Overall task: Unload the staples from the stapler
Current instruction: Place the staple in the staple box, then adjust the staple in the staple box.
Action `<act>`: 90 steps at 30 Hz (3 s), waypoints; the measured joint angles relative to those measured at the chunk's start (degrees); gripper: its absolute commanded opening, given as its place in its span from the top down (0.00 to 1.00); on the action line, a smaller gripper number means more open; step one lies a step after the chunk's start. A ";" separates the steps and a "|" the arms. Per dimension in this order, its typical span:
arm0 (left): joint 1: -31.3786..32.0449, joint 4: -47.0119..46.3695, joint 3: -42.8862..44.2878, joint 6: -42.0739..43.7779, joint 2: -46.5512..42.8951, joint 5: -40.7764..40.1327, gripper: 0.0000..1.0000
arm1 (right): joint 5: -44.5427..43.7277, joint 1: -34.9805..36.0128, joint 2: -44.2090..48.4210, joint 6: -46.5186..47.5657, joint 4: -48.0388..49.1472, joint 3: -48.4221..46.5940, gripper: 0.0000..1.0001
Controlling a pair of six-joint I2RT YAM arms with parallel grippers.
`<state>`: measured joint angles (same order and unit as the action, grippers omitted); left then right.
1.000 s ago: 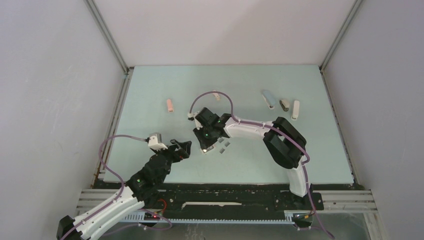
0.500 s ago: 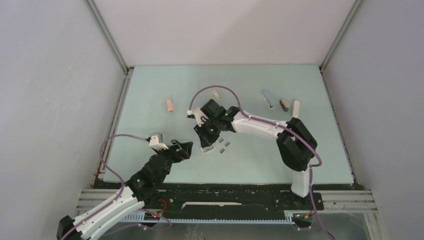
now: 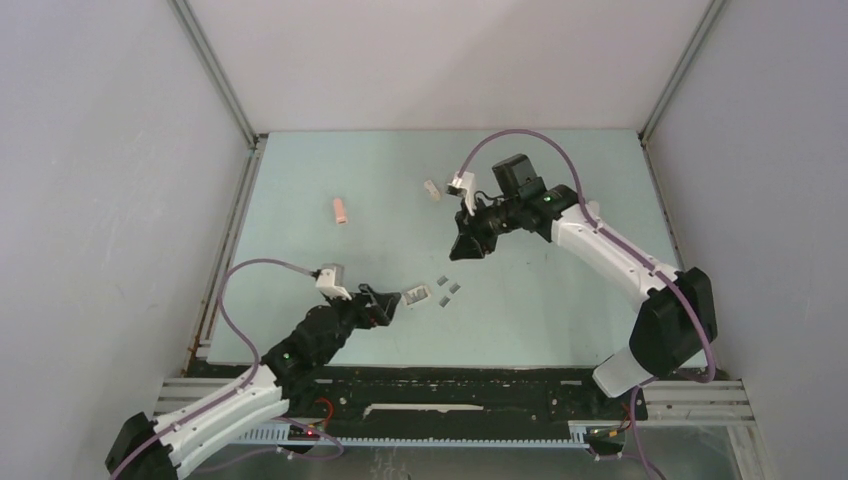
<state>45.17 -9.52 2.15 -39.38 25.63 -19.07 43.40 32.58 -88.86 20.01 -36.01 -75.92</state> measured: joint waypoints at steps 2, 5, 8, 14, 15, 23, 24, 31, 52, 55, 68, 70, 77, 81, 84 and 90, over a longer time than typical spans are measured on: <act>-0.02 -1.20 0.02 0.42 2.64 1.66 0.10 | 1.46 -1.29 0.72 0.76 -0.02 0.72 0.67; -0.11 -2.56 0.15 0.72 6.12 3.80 0.15 | 2.93 -3.13 1.11 1.31 -0.04 1.68 0.67; -0.37 -2.84 0.76 0.90 9.22 5.53 0.23 | 3.87 -4.37 1.14 1.57 -0.15 2.27 0.67; -2.14 -2.25 5.66 1.97 16.28 7.65 0.49 | 4.76 -5.18 1.22 1.79 -0.24 2.49 0.67; -2.56 -1.79 6.88 2.45 17.84 7.74 0.52 | 4.85 -5.20 1.22 1.81 -0.24 2.49 0.67; -4.94 3.39 16.87 7.52 31.98 7.19 0.62 | 5.62 -5.22 1.22 1.86 -0.26 2.49 0.68; -5.25 3.96 18.01 8.35 33.97 7.23 0.62 | 5.66 -5.22 1.22 1.86 -0.26 2.49 0.68; -7.72 5.97 22.93 12.68 42.82 8.90 0.56 | 6.32 -5.22 1.22 2.08 -0.33 2.49 0.68; -8.09 6.16 26.47 16.06 48.65 16.31 0.50 | 6.95 -5.22 1.22 2.32 -0.68 2.49 0.67; -8.09 6.73 27.52 16.37 49.53 16.24 0.53 | 7.13 -5.22 1.22 2.43 -0.68 2.49 0.67; -8.09 9.11 28.63 17.09 52.04 16.28 0.58 | 7.80 -5.25 1.22 2.45 -1.07 2.49 0.67; -8.09 9.51 28.74 17.14 52.50 16.33 0.59 | 7.98 -5.29 1.22 2.45 -1.07 2.49 0.67; -8.09 10.82 30.21 17.42 53.27 16.31 0.61 | 8.20 -5.49 1.22 2.45 -1.07 2.49 0.67; -8.09 11.19 30.51 17.44 53.48 16.35 0.64 | 8.22 -5.51 1.22 2.45 -1.09 2.49 0.67; -8.09 11.91 31.21 17.53 53.83 16.39 0.64 | 8.22 -5.51 1.22 2.45 -1.09 2.49 0.67; -8.07 13.81 33.00 18.47 55.15 16.81 0.64 | 8.31 -5.53 1.22 2.45 -1.09 2.49 0.67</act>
<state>37.10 4.29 35.16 -20.91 80.77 -2.26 51.70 27.05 -87.64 22.46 -37.10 -73.43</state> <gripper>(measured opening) 0.360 0.328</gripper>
